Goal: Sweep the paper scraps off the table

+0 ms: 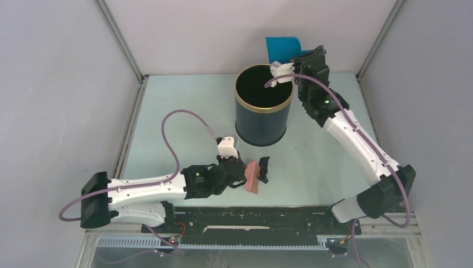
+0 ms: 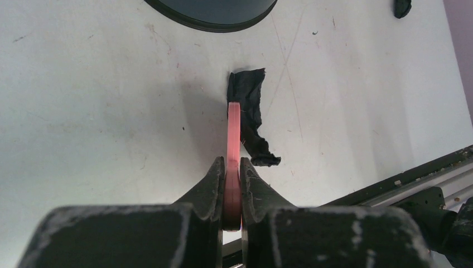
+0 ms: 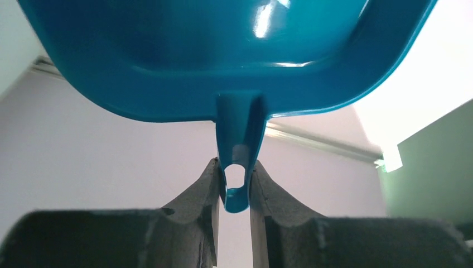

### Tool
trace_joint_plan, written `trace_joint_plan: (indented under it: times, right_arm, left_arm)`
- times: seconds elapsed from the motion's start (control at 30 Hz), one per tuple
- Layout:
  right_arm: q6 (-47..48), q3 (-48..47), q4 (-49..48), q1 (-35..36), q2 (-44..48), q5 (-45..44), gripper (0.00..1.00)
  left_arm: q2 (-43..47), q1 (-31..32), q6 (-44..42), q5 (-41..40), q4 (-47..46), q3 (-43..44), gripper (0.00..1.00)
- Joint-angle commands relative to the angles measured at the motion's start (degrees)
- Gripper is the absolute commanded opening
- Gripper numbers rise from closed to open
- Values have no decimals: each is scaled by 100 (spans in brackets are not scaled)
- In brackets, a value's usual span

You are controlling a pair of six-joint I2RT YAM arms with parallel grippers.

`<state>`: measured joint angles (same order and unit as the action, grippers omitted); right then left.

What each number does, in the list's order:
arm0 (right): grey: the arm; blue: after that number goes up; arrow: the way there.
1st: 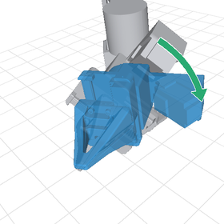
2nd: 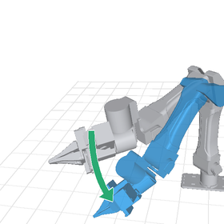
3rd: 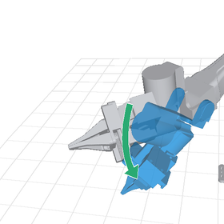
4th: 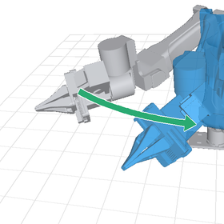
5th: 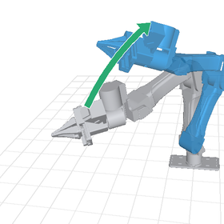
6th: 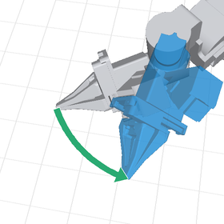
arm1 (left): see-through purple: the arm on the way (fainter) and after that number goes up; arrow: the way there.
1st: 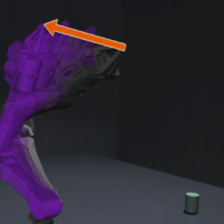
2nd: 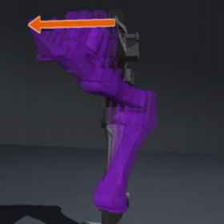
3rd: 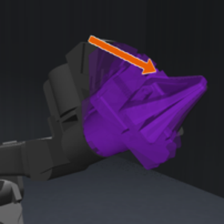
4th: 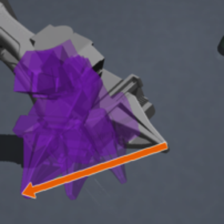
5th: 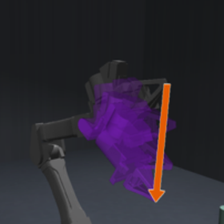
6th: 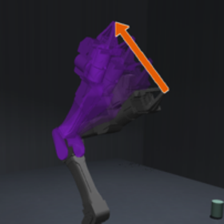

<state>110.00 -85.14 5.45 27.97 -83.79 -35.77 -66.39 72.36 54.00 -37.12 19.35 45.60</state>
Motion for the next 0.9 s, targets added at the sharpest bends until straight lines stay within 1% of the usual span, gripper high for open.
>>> trace_joint_plan:
  times: [0.0, 0.03, 0.07, 0.1, 0.13, 0.2, 0.27, 0.33, 0.4, 0.5, 0.53, 0.6, 0.7, 0.87]
  right_arm:
    - [-2540, -1000, 2206, -358, 632, 186, 0]
    - [-3166, -1059, 2621, -544, 725, 388, 0]
    - [-3610, -1062, 3061, -836, 881, 615, 0]
    - [-4018, -1034, 3243, -1085, 1005, 860, 0]
    - [-4484, -990, 3644, -1407, 1116, 1159, 0]
    - [-5310, -836, 4234, -2120, 1347, 1943, 0]
    - [-5902, -491, 4632, -2934, 1593, 2798, 0]
    - [-6202, 44, 4789, -3651, 1887, 3537, 0]
    - [-6348, 717, 4844, -4204, 2211, 4117, 0]
    - [-6556, 1361, 4933, -4977, 2663, 4872, 0]
    - [-6601, 1512, 4979, -5232, 2789, 5194, 0]
    - [-6691, 1686, 5050, -5782, 3007, 5493, 0]
    - [-6885, 1710, 5103, -6439, 3208, 6049, 0]
    - [-7360, 1682, 4801, -7000, 3554, 6363, 0]
  left_arm:
    - [58, 24, 14, -84, -362, -120, 0]
    - [49, 24, -19, -54, -411, -111, 0]
    - [29, 24, -72, -32, -436, -71, 0]
    - [12, 24, -135, -24, -448, -20, 0]
    - [0, 32, -216, -35, -442, 53, 0]
    - [-21, 51, -399, -61, -490, 187, 0]
    - [-53, 58, -738, 32, -749, 323, 0]
    - [-107, 59, -1190, 213, -1118, 504, 1]
    - [-243, 59, -1548, 333, -1378, 810, 1]
    - [-659, 59, -2001, 508, -1621, 1427, 1]
    - [-851, 51, -2120, 595, -1647, 1773, 1]
    - [-1317, 50, -2348, 872, -1705, 2306, 0]
    - [-2184, 50, -2422, 1244, -1903, 3063, 0]
    - [-3576, 29, -2053, 1579, -2786, 4214, 0]
